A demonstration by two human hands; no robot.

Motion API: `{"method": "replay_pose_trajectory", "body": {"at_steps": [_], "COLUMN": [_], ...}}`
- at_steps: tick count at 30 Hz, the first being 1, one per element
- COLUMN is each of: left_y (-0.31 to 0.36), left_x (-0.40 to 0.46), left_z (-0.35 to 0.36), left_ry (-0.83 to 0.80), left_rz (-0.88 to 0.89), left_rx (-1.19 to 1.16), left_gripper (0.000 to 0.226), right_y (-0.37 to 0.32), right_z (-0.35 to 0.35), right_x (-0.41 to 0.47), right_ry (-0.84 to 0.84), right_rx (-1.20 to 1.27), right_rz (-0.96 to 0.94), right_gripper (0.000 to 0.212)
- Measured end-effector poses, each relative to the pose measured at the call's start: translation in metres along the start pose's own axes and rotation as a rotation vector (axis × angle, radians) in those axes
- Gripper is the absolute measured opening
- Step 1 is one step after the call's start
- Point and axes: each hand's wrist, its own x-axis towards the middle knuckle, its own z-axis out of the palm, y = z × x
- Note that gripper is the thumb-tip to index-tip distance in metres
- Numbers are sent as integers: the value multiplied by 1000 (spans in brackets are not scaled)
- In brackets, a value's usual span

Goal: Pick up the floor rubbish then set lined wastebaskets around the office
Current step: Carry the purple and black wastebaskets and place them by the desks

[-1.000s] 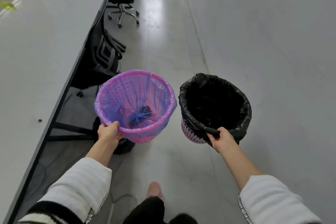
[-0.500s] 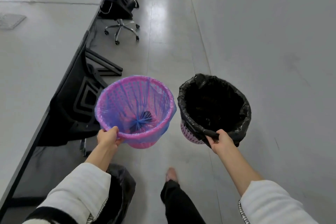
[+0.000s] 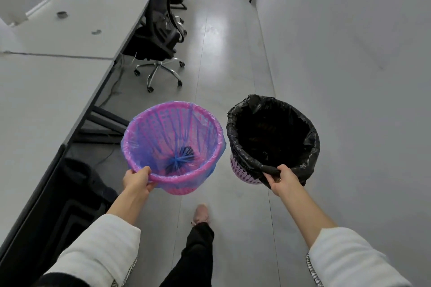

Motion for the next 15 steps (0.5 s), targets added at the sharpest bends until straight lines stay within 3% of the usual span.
{"method": "replay_pose_trajectory", "body": {"at_steps": [5, 8, 15], "left_y": [96, 147, 242], "left_x": [102, 141, 238], "left_z": [104, 166, 328], "left_ry": [-30, -23, -4], "left_rz": [-60, -55, -50], "left_rx": [2, 17, 11], "left_gripper": [43, 48, 44], "right_y": [-63, -102, -190], "right_z": [138, 208, 380], "right_x": [67, 91, 186], "right_ry": [9, 20, 2], "right_rx": [-19, 16, 1], "right_rz": [23, 33, 55], "right_gripper": [25, 6, 10]}}
